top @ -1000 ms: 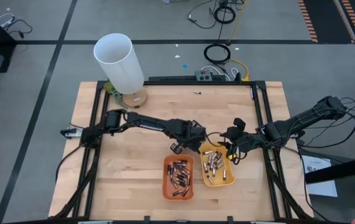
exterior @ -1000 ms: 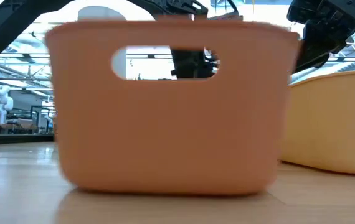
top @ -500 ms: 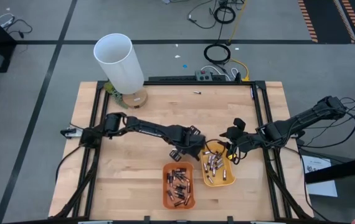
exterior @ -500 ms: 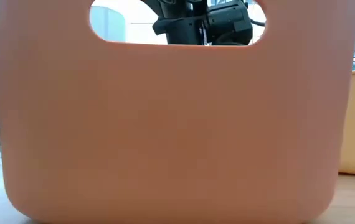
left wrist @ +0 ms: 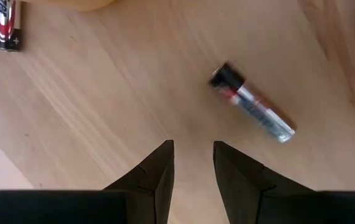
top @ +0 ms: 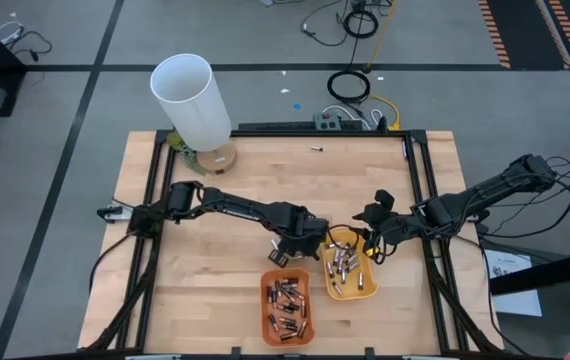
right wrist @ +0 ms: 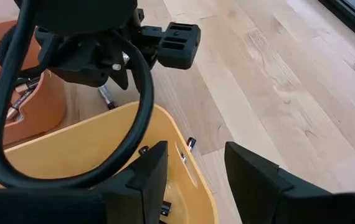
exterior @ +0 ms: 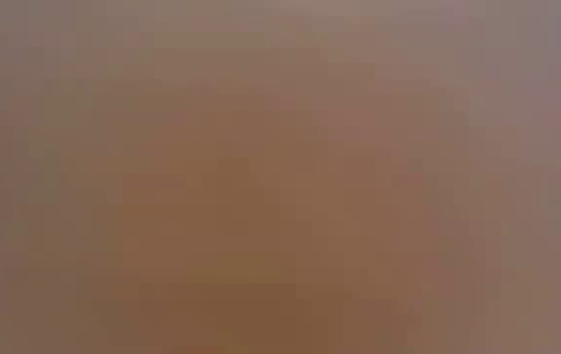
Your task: Sort batteries
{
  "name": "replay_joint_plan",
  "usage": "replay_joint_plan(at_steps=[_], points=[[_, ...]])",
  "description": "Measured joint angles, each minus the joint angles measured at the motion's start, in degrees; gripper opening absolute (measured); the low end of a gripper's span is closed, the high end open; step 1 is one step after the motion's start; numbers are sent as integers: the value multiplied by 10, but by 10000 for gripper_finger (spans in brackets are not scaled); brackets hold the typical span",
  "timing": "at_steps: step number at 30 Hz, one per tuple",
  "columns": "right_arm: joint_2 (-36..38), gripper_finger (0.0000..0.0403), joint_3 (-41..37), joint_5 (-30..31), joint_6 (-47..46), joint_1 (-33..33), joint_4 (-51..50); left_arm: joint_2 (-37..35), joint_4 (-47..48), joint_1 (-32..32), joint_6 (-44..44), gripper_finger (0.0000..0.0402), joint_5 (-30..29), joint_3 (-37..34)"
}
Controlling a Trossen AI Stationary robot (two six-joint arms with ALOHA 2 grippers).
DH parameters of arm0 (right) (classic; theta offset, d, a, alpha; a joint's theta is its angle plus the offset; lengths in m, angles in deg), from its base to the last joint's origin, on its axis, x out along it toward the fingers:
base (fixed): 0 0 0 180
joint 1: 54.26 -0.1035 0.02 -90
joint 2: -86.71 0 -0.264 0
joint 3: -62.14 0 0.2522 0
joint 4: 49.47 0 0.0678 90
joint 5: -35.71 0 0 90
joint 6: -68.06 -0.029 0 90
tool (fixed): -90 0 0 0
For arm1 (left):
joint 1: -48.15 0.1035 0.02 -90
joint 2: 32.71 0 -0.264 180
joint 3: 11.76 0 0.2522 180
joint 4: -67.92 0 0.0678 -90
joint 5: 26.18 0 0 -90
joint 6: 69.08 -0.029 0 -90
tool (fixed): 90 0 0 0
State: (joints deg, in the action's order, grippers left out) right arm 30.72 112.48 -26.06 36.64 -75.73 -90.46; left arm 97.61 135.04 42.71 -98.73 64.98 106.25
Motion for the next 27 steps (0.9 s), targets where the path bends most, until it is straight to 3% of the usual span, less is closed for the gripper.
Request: replay_joint_plan(at_steps=[8,15,18,23,27], points=[[0,150,0,0,3,0,0,4,1,-2,7,122,21,1],[0,150,0,0,3,0,0,-42,31,-2,23,122,-10,1],[0,150,0,0,3,0,-1,-60,61,-7,23,122,-58,-8],[-1,150,0,0,3,0,-3,-109,65,-11,23,122,-89,-104],[-9,150,0,2,3,0,-2,-176,-21,-11,38,122,-106,-224]])
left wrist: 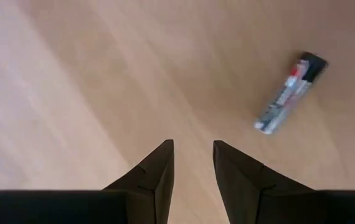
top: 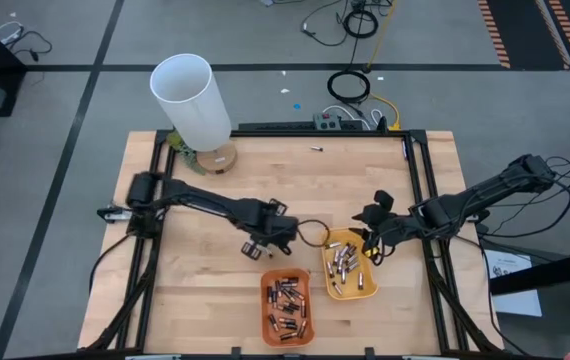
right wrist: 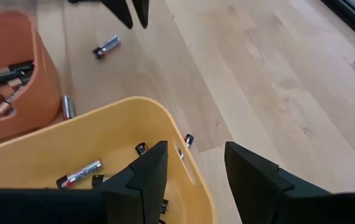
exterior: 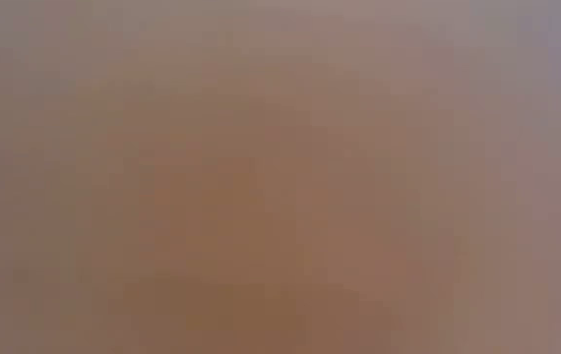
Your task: Sort batteries
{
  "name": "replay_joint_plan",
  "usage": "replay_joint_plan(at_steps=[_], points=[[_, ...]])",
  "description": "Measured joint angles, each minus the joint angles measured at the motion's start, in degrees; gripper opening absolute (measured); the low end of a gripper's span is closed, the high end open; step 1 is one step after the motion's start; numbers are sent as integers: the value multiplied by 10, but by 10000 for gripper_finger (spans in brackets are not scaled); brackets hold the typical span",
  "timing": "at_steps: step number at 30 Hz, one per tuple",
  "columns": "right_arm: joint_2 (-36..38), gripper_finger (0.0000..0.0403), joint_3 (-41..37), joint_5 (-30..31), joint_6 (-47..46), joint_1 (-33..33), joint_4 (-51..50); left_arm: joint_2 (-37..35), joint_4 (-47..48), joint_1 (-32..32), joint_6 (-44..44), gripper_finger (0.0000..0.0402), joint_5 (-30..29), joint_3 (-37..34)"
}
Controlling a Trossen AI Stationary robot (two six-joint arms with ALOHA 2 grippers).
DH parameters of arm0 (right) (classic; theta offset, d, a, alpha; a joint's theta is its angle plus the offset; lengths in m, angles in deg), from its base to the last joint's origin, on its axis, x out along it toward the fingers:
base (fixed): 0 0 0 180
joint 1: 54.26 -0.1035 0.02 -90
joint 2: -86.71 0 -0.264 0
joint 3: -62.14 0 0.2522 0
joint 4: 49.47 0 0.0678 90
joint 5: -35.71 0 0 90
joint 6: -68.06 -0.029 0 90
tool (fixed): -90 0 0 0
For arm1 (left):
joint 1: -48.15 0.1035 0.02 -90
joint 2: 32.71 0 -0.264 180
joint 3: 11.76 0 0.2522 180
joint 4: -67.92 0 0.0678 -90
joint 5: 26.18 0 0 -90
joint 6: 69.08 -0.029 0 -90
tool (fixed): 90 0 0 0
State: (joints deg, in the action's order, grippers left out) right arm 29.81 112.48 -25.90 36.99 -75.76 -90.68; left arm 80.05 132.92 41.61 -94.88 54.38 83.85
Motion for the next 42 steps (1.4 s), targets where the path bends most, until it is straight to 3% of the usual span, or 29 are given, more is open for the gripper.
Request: replay_joint_plan(at_steps=[6,13,15,21,28,42], points=[[-27,150,0,3,3,0,3,-90,-102,-31,1,122,-34,-103],[-44,150,0,4,-11,1,33,-105,-40,-40,-14,122,-46,-110],[-46,150,0,4,-18,1,45,-100,-29,-36,25,122,-45,-110],[-48,150,0,1,-23,1,69,-100,-44,-57,-41,122,5,-112],[-48,150,0,1,-42,1,91,-101,-102,-71,-109,122,7,-149],[-48,150,0,4,-52,1,94,-89,-170,-33,-185,122,90,-157]])
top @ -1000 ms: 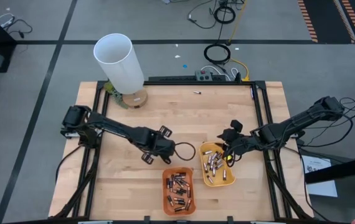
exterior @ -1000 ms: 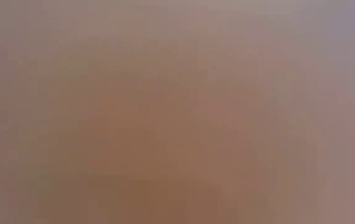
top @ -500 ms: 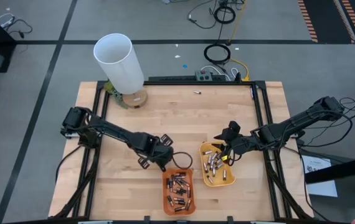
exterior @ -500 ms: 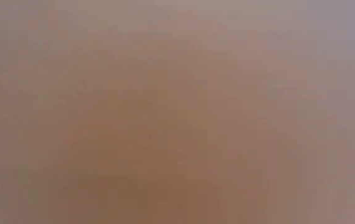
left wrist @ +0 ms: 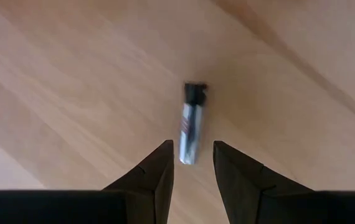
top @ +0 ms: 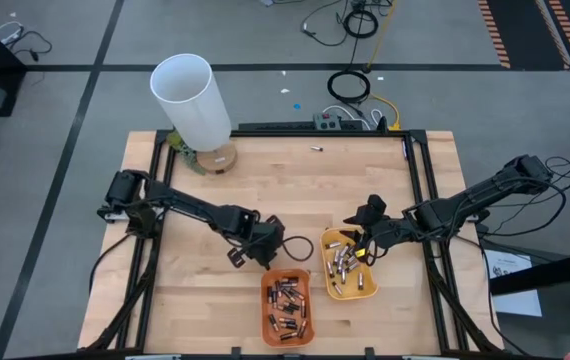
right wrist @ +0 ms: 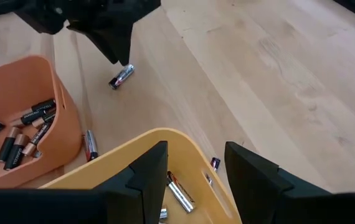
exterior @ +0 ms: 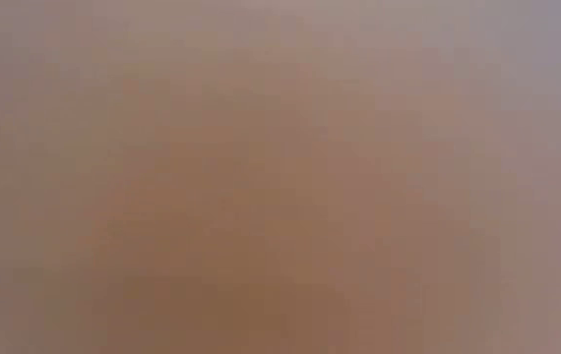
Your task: Sort batteries
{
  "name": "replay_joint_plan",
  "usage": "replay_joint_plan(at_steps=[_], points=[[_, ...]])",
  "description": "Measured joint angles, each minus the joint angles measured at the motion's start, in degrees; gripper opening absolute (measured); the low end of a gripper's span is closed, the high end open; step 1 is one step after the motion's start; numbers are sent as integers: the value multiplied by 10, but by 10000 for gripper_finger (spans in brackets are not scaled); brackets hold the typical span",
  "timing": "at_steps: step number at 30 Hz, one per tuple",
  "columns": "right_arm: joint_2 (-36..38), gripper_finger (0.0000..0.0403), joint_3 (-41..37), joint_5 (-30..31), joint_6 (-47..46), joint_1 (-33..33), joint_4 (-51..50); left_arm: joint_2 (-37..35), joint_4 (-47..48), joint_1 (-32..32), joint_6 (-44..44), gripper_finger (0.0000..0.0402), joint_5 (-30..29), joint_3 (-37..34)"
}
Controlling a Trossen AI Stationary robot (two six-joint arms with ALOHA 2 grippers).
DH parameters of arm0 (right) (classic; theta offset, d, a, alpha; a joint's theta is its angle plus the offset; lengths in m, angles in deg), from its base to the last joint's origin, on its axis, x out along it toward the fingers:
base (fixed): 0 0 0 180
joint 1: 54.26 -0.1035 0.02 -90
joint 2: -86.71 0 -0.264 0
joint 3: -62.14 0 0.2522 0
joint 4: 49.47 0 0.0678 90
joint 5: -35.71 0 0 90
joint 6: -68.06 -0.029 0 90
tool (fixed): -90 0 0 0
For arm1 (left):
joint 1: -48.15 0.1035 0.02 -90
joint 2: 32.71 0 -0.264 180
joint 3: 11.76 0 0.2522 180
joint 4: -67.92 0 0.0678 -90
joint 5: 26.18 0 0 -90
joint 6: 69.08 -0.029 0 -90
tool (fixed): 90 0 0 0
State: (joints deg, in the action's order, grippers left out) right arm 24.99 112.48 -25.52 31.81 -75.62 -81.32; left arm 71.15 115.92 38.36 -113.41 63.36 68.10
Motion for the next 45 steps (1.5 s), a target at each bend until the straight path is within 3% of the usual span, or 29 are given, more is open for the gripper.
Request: replay_joint_plan(at_steps=[22,27,30,37,45], points=[[0,150,0,0,-7,0,-2,89,-1,31,-12,121,56,18],[0,150,0,0,-7,0,-2,96,14,36,5,79,58,32],[0,150,0,-1,-8,0,-2,97,18,37,16,47,55,45],[0,150,0,-3,-8,0,-2,85,43,41,19,47,48,72],[0,150,0,-1,-7,0,-3,20,7,73,29,47,-6,74]])
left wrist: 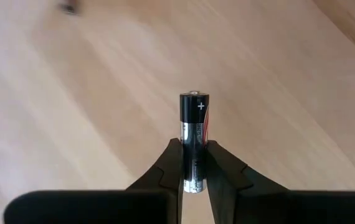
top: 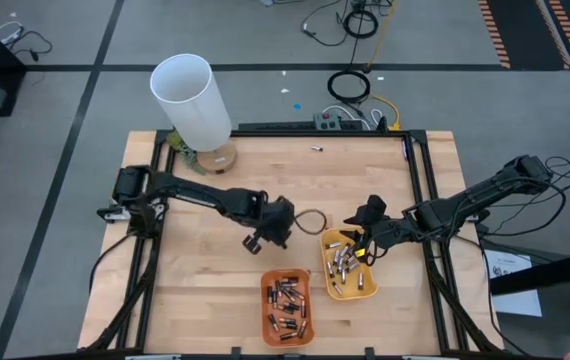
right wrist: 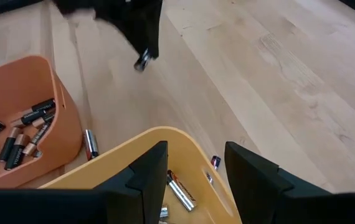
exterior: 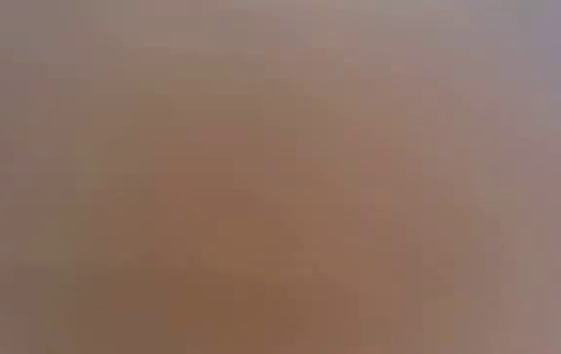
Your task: Sort batteries
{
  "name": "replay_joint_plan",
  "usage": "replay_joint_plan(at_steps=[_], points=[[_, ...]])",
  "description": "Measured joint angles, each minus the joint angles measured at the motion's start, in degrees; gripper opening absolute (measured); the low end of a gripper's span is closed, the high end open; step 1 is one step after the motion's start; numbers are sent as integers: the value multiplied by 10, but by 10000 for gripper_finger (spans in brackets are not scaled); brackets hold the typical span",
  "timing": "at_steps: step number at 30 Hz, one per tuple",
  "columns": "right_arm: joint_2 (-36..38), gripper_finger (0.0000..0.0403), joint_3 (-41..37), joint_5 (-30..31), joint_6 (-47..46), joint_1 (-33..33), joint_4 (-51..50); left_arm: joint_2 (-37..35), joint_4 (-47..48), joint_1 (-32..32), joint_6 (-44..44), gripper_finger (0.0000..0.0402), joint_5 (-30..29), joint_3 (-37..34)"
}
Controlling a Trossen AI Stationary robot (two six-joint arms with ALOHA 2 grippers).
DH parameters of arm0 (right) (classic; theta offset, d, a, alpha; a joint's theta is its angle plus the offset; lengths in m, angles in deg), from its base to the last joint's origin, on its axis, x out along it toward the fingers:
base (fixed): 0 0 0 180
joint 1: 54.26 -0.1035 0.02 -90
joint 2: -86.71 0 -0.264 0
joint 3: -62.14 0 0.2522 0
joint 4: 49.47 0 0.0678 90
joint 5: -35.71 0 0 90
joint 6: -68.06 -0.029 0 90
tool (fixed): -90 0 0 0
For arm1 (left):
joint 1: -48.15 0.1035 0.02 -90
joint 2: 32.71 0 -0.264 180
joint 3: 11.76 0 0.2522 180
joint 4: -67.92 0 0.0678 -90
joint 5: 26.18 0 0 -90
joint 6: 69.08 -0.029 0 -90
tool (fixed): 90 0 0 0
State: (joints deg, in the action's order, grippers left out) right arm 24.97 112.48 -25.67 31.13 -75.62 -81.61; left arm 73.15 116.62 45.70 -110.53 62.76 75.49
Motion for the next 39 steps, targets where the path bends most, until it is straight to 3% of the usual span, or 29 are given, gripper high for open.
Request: replay_joint_plan(at_steps=[7,16,26,31,39], points=[[0,150,0,4,1,0,-39,-30,-118,8,18,47,24,1],[0,150,0,59,-1,0,-58,-34,-329,-13,64,47,55,1],[12,150,0,72,-2,0,-79,69,-509,-41,140,47,71,10],[40,150,0,113,-18,0,-100,135,-501,-44,184,47,71,91],[60,150,0,94,-30,-5,-106,242,-294,-45,197,47,71,260]])
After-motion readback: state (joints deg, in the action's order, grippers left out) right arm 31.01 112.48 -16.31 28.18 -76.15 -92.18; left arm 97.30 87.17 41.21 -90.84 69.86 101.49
